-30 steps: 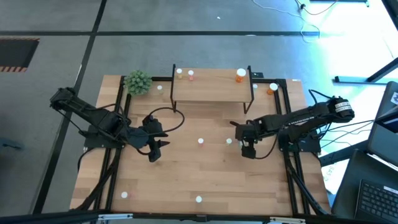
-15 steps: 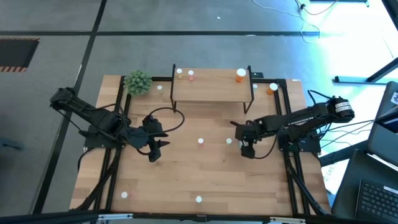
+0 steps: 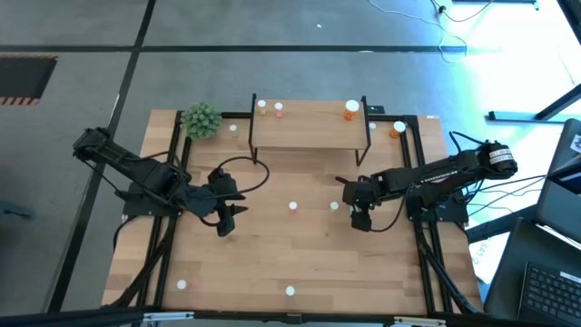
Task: Pick and place medicine bottles onto shelf by color
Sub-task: Put the middle blue pill bottle on the shelf
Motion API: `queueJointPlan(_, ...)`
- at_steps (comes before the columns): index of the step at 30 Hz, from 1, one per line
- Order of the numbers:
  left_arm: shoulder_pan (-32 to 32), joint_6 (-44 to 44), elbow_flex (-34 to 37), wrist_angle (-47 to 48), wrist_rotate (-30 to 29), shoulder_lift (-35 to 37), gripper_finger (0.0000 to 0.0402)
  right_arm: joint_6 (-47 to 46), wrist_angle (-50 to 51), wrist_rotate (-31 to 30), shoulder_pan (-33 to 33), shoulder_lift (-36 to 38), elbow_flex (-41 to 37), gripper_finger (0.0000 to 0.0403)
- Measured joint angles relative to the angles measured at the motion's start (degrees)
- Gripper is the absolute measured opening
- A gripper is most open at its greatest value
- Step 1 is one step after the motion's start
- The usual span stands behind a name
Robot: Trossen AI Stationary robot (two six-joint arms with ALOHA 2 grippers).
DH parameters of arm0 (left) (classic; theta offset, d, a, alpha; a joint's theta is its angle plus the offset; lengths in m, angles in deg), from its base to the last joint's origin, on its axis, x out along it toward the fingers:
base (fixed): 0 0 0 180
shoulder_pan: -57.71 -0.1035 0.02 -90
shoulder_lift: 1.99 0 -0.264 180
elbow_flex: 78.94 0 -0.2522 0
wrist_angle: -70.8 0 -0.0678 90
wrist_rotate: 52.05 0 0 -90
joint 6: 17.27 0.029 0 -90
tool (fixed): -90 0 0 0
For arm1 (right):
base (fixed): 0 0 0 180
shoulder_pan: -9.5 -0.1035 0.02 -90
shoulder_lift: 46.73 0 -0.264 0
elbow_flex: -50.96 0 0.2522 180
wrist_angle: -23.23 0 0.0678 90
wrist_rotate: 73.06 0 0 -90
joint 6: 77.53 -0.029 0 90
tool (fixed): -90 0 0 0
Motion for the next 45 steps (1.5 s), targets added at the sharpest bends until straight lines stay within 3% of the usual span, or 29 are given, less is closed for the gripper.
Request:
queueJointPlan(28, 0.0, 0.04, 0.0, 0.0, 0.02, -0.02, 0.0149, -0.42, -0.39, 0.54, -0.02, 0.0, 0.04, 0.0137)
queueJointPlan(39, 0.02, 0.07, 0.0, 0.0, 0.04, 0.0, 0.0149, -2.77, -0.12, 1.76, -0.02, 0.0, 0.28, 0.0126)
queueJointPlan(45, 0.02, 0.07, 0.0, 0.02, 0.04, -0.02, 0.0149, -3.23, 3.56, 1.69, -0.02, 0.0, 4.25, 0.0126)
